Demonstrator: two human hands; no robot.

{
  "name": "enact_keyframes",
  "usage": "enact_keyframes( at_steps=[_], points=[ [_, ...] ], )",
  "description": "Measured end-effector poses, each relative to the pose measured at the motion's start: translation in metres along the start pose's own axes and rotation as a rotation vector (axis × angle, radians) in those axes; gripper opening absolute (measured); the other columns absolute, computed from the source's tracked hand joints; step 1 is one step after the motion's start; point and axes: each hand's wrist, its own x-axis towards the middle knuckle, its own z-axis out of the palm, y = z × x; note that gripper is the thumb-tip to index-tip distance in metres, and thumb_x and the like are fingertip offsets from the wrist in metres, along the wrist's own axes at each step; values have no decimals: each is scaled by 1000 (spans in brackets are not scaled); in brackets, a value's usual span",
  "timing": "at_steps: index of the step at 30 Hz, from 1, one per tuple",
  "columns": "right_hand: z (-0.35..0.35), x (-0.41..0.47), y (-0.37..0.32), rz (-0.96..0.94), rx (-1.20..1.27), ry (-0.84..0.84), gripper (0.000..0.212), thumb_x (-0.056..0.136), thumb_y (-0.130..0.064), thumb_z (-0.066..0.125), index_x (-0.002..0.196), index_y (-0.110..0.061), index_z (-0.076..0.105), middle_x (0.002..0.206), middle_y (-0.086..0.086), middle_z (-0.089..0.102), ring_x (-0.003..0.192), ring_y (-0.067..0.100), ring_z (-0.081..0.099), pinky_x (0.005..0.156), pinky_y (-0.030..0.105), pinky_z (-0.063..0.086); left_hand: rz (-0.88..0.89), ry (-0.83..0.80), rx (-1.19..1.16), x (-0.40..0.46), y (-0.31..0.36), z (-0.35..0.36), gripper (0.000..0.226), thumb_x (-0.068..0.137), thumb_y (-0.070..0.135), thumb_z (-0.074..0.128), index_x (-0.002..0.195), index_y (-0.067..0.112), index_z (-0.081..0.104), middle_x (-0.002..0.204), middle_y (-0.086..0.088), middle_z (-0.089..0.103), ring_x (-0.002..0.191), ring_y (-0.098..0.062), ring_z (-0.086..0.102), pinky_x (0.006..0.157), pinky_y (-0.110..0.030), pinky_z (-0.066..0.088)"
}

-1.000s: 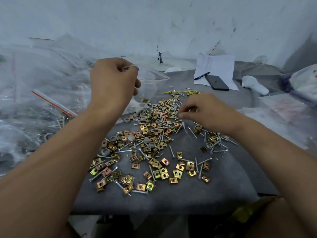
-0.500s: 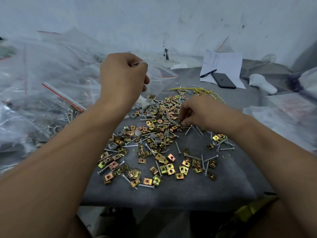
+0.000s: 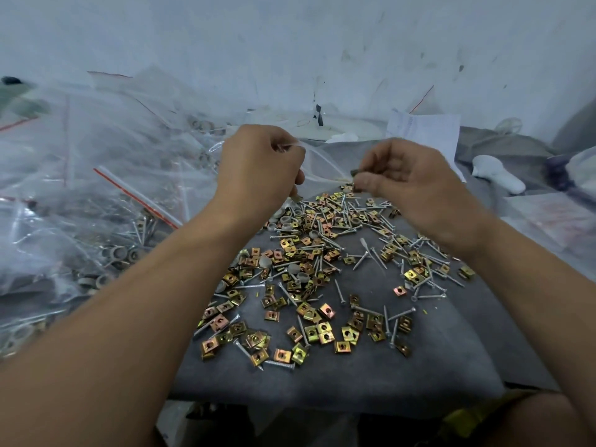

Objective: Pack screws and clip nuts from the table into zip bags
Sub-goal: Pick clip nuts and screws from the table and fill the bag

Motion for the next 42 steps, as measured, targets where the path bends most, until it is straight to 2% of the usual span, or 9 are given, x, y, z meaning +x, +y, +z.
enact_keyframes(
  at_steps=[4, 8, 13, 16, 23, 26, 30, 34, 42],
  points=[
    [12, -2, -16, -139, 19, 184, 17, 90, -11, 78, 98, -19, 66, 93, 6, 70, 87, 27, 67, 79, 32, 57, 27, -36, -2, -4, 4, 8, 20, 99, 8, 60, 94, 12, 79, 63, -3, 72, 46, -8, 62, 44, -16, 43],
    [29, 2, -15, -199, -220, 232, 16, 86, -17, 81, 95, -21, 68, 87, -11, 67, 75, 6, 57, 68, 17, 43, 53, -48, -21, -6, 10, 11, 19, 96, 14, 62, 93, 19, 81, 61, -1, 72, 45, -2, 58, 45, -15, 41],
    [40, 9, -13, -292, -512, 233, 14, 86, -21, 81, 99, -18, 76, 93, -4, 73, 76, 16, 61, 76, 39, 52, 34, -71, -79, -5, 10, 7, 23, 96, 12, 61, 89, 22, 80, 60, -2, 71, 47, -7, 55, 49, -22, 44],
    [40, 10, -12, -273, -609, 211, 18, 89, -24, 78, 107, -21, 79, 100, -3, 75, 87, 18, 64, 83, 42, 52, 18, -64, -88, -3, 7, 6, 24, 96, 12, 60, 89, 23, 80, 62, -2, 72, 49, -11, 56, 53, -27, 45],
    [22, 2, -13, -163, -339, 312, 12, 93, -20, 74, 103, -22, 79, 94, -7, 72, 81, 4, 62, 71, 8, 43, -65, 81, -200, 4, 2, -3, 22, 96, 10, 60, 86, 13, 79, 58, 1, 68, 48, -12, 54, 55, -29, 45],
    [10, -3, -5, -79, -280, 77, 6, 91, -23, 79, 96, -26, 80, 80, -15, 73, 74, -4, 64, 68, 9, 44, 38, 215, -335, 7, 9, -9, 24, 91, 9, 57, 90, 12, 80, 54, 3, 62, 48, -13, 50, 51, -25, 39],
    [9, -11, 5, 1, -401, -324, 12, 86, -20, 83, 94, -29, 81, 87, -14, 77, 87, 4, 71, 80, 24, 55, -22, 261, -367, 10, 11, -8, 22, 94, 5, 58, 92, 7, 80, 52, 2, 59, 46, -15, 47, 50, -23, 38],
    [13, -11, 7, 11, -340, -341, 15, 85, -20, 84, 95, -31, 81, 89, -13, 77, 88, 6, 71, 84, 33, 58, -18, 217, -301, 11, 8, -11, 22, 94, 8, 58, 95, 8, 81, 54, 3, 63, 47, -16, 50, 50, -24, 39],
    [63, -15, -5, -136, -533, -514, 14, 89, -30, 80, 101, -34, 78, 94, -21, 70, 91, -2, 64, 79, 15, 47, -228, 222, -300, 14, -2, -17, 21, 97, 7, 61, 99, -7, 77, 56, 0, 63, 49, -18, 47, 51, -23, 36]
  ],
)
